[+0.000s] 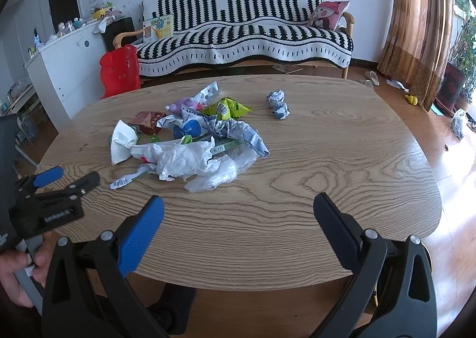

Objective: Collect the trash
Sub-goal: 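Grasp the green-and-white snack bag with the left tool while the right tool grasps white tissue, then carry both items to the black bin and open both tools to drop them, then grasp the green toy car with the left tool while the right tool grasps the clear plastic bag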

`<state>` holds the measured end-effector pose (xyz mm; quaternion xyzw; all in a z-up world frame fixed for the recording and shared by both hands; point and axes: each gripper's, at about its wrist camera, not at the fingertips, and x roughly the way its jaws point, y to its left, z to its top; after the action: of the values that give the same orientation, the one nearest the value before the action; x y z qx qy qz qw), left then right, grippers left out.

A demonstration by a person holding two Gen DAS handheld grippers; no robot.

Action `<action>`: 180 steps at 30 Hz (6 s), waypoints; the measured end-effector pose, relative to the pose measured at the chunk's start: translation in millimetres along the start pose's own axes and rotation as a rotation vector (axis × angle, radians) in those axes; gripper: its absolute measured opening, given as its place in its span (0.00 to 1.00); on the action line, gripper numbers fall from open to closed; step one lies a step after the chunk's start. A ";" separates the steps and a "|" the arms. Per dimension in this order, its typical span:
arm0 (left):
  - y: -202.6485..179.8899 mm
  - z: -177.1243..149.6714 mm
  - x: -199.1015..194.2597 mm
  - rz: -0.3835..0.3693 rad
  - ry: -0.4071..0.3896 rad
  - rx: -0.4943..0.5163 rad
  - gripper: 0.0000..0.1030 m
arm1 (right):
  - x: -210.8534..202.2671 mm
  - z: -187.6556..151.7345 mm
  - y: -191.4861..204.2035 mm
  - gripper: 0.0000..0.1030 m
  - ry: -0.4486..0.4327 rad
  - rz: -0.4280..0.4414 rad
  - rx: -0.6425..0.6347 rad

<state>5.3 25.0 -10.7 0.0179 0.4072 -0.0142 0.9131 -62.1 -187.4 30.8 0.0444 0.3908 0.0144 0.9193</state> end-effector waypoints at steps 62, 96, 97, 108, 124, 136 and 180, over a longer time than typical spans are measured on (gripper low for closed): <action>-113.8 46.8 5.7 -0.246 -0.033 0.093 0.38 | 2.1 22.9 -139.9 0.12 -0.063 0.067 0.153; -552.9 -151.3 50.8 -0.792 0.261 0.700 0.43 | -67.1 -230.9 -481.0 0.13 0.197 -0.373 0.772; -553.6 -152.4 47.9 -0.794 0.256 0.701 0.50 | -65.6 -229.6 -481.7 0.13 0.196 -0.374 0.773; -541.9 -140.4 30.5 -0.798 0.215 0.676 0.75 | -57.0 -230.4 -483.0 0.13 0.204 -0.339 0.817; -418.4 -82.8 -20.9 -0.771 0.090 0.507 0.90 | -48.8 -168.9 -426.7 0.76 0.142 -0.315 0.720; -158.7 -10.7 42.3 -0.467 0.062 0.161 0.90 | 7.1 -35.2 -225.5 0.76 0.049 -0.039 0.418; 62.0 63.9 122.3 -0.123 0.060 0.049 0.09 | 130.5 9.2 -10.6 0.22 0.191 0.132 0.125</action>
<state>137.1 82.6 -57.7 0.0158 0.4344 -0.0795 0.8971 35.1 -190.6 -57.4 0.1256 0.4730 0.0544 0.8703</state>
